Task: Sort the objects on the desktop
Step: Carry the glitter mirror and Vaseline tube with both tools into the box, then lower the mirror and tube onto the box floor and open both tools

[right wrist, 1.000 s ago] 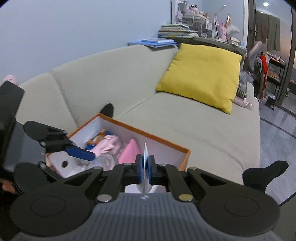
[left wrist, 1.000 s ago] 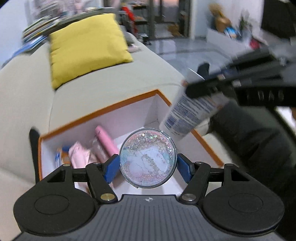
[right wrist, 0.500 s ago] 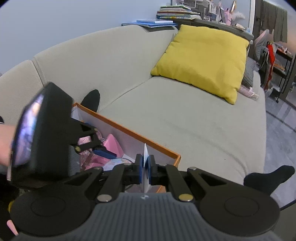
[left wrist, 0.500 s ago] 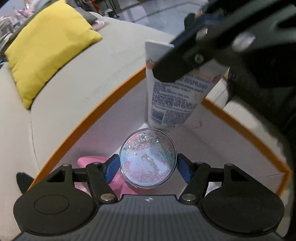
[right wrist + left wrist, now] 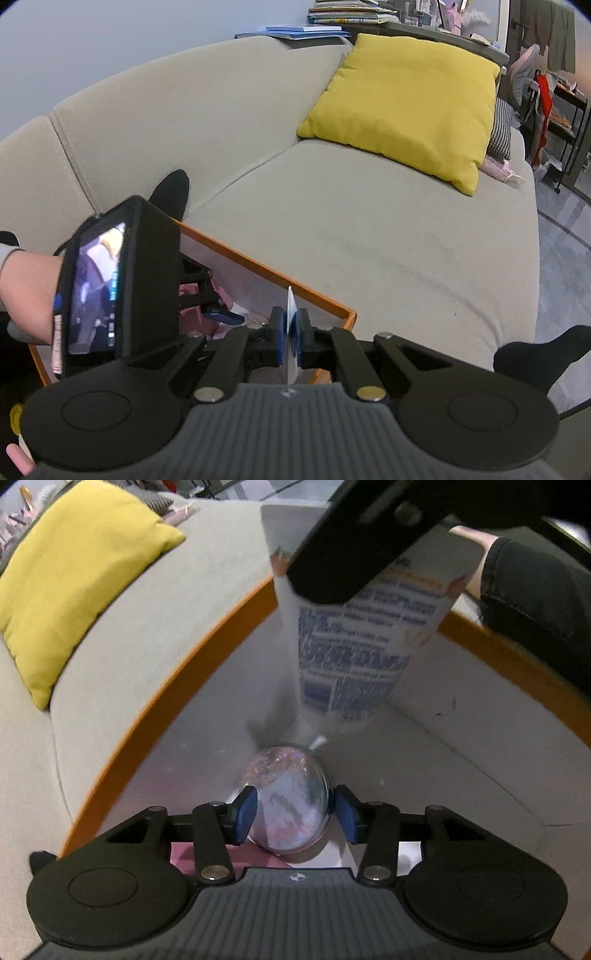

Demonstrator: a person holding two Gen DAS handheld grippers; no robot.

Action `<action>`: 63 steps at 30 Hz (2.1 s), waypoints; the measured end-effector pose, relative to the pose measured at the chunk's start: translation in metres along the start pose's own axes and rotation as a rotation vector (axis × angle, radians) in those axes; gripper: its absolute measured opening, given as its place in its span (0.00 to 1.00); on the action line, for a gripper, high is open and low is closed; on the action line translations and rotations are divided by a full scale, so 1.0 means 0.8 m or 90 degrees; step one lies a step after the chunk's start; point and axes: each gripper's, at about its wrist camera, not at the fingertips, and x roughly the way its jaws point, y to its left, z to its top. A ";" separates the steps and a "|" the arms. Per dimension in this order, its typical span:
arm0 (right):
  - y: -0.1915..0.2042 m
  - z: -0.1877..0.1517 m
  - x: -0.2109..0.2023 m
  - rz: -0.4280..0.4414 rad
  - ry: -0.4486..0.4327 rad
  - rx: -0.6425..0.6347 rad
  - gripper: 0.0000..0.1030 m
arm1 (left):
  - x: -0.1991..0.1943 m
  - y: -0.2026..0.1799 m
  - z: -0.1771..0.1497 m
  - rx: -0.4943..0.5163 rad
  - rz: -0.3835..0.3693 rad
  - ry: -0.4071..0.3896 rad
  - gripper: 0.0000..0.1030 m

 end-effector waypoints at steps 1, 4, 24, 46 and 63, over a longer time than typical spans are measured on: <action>0.001 -0.001 0.000 -0.001 0.001 -0.001 0.06 | 0.002 0.001 -0.002 -0.007 -0.006 0.003 0.53; 0.003 -0.003 -0.001 0.004 0.003 0.000 0.06 | -0.001 0.000 -0.009 -0.013 -0.012 -0.004 0.55; 0.049 0.031 0.060 0.054 0.035 -0.151 0.06 | -0.115 0.022 -0.098 -0.254 0.008 -0.116 0.64; 0.055 0.035 0.070 0.050 0.064 -0.204 0.32 | -0.082 0.034 -0.098 -0.216 0.034 -0.143 0.32; 0.060 0.000 0.115 0.026 0.133 -0.174 0.13 | -0.082 0.040 -0.100 -0.253 0.010 -0.136 0.32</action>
